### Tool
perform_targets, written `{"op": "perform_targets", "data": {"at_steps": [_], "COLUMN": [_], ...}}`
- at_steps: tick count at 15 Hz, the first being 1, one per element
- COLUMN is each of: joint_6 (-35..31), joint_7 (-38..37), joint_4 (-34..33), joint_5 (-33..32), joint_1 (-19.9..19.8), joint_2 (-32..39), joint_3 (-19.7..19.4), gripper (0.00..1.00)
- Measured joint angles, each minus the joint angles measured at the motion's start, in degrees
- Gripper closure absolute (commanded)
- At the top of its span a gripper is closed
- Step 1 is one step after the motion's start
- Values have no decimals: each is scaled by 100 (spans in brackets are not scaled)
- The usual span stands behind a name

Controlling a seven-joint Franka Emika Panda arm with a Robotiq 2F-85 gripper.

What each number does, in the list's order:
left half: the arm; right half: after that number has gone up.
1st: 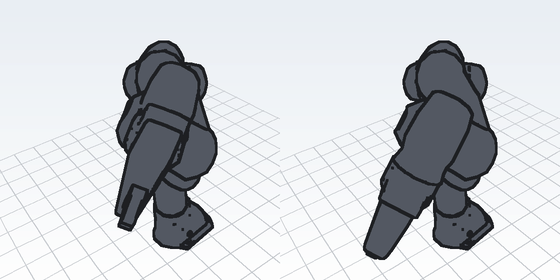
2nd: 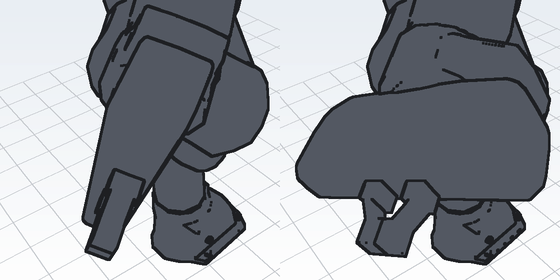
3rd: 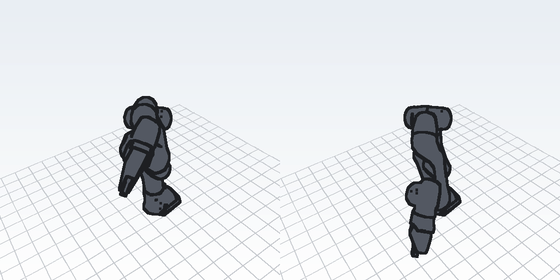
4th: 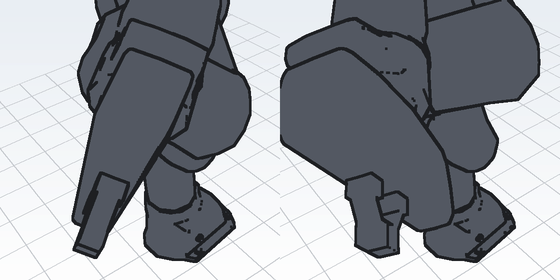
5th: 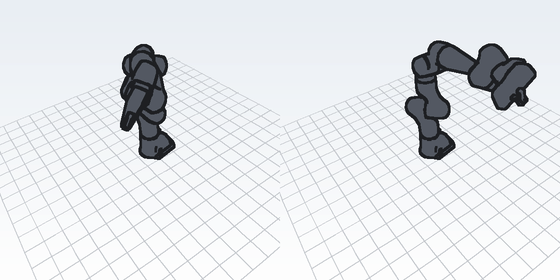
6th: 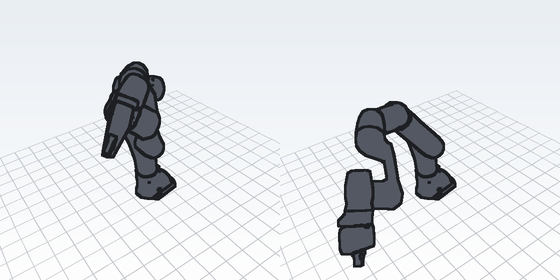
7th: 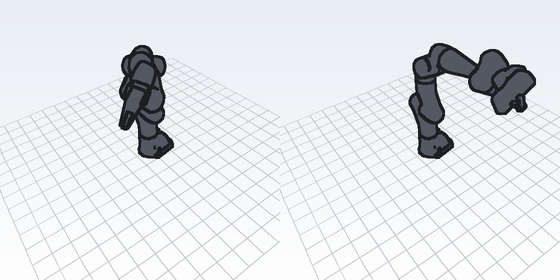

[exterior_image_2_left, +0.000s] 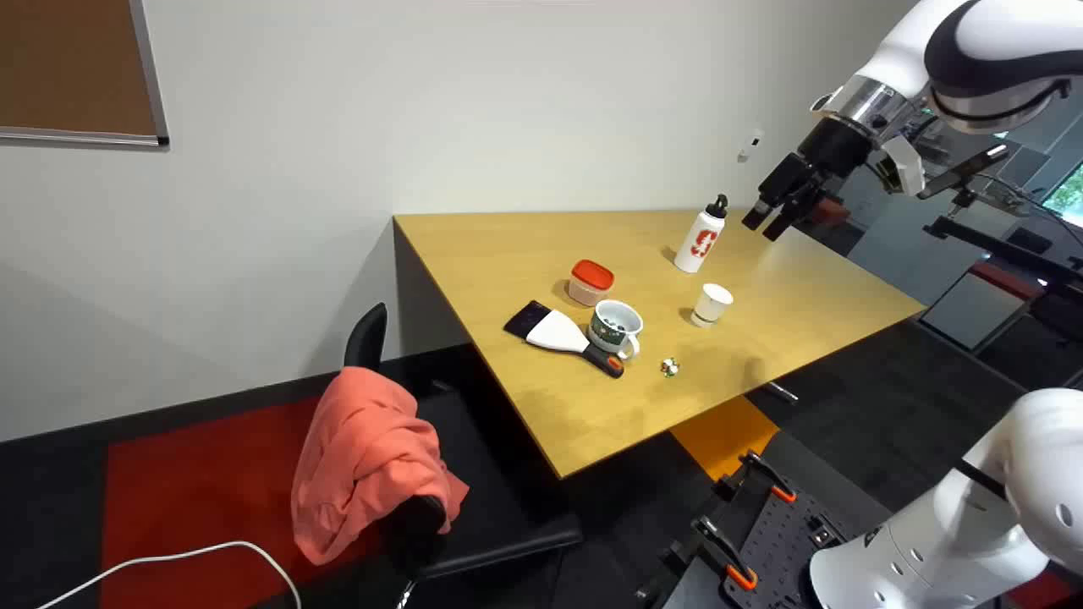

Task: Put the sweets on the table in the mug

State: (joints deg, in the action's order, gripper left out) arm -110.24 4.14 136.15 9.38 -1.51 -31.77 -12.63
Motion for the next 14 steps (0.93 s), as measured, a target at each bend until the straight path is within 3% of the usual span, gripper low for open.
{"op": "perform_targets", "data": {"at_steps": [8, 14], "joint_6": [0, -557], "joint_7": [0, -184], "joint_4": [0, 83], "joint_5": [0, -214], "joint_1": [-18, -529], "joint_2": [2, 123], "joint_3": [7, 52], "gripper": [0, 0]}}
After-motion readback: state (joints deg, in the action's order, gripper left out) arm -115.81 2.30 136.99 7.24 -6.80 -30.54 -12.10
